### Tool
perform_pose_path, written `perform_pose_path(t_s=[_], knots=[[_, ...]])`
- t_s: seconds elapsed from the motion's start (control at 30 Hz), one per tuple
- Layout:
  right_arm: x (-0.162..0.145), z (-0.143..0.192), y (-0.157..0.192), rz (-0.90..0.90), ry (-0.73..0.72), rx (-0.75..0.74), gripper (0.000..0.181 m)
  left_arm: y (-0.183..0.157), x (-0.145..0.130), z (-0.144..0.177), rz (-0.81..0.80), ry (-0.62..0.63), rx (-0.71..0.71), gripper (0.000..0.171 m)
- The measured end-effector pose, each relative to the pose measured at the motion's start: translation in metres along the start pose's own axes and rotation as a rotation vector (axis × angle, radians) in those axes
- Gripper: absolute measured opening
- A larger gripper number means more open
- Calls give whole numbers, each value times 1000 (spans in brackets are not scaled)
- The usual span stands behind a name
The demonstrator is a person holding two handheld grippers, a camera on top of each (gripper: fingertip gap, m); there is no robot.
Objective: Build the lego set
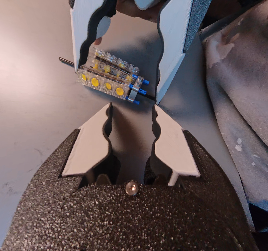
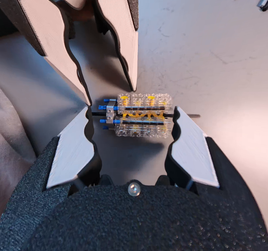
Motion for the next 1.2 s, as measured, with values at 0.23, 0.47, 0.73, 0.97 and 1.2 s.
perform_pose_path(t_s=[0.23, 0.47, 0.73, 0.97, 1.2], knots=[[4, 0, -2, 48, -37, 32, 105, 1, 5, 11, 29, -67, -14, 54], [7, -4, -1, 102, -47, 62, 95, -2, 14, 9, 45, -120, -36, 56], [7, -2, -1, 139, -90, 70, 89, -4, 12, 3, 21, -96, 7, 55], [7, -3, -1, 137, -110, 72, 89, -4, 12, 3, 27, -99, 11, 55], [11, -4, -2, 95, -112, 58, 99, -4, 11, 7, 52, -114, 10, 56]])
Point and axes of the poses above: each gripper's, where its closed fingertips meet, z back along the fingers, x out of its top, y = z × x across the jaws, the point moved 2 cm from there along z, back along the fingers, and after that the axes turned 4 degrees about -x, right-handed, at the moved point
